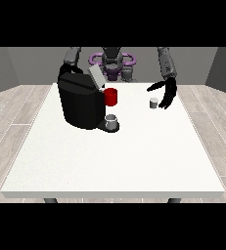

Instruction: Insert the coffee pod into the coffee machine and close the lid

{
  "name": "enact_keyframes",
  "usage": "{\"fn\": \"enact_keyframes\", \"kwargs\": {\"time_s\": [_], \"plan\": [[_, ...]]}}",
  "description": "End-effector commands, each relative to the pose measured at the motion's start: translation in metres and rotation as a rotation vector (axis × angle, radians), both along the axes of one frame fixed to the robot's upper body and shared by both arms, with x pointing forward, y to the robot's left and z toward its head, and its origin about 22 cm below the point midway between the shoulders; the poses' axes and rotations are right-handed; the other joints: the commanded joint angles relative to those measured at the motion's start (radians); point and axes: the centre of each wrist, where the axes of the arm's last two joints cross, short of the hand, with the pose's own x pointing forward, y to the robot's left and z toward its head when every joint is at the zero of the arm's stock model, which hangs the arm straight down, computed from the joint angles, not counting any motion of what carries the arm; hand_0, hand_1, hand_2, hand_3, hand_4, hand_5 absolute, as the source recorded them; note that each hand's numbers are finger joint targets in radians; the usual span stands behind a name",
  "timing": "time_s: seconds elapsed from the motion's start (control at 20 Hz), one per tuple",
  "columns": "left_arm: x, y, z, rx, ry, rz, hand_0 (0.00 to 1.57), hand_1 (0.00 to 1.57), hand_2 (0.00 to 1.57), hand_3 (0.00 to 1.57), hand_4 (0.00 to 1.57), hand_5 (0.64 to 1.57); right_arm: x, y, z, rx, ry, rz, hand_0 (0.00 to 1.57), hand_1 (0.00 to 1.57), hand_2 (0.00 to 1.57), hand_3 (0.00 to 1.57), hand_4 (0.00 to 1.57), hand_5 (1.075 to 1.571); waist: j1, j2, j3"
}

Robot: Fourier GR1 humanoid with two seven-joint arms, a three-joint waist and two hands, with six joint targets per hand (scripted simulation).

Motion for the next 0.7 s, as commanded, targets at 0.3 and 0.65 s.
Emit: {"fn": "enact_keyframes", "kwargs": {"time_s": [0.3, 0.65], "plan": [[-0.007, 0.023, -0.017, 0.21, 0.007, -0.018, 0.54, 0.54, 0.69, 0.44, 0.0, 1.571, -0.005, 0.009, -0.001, -0.025, 0.02, 0.019, 0.0, 0.0, 0.0, 0.0, 0.39, 1.571, -0.043, 0.013, -0.0004], [-0.003, -0.011, -0.037, 0.264, -0.078, -0.019, 0.72, 0.72, 0.86, 0.65, 0.23, 1.571, -0.001, 0.019, 0.0, 0.011, 0.026, 0.018, 0.0, 0.0, 0.0, 0.0, 0.48, 1.571, -0.031, 0.005, -0.0003]]}}
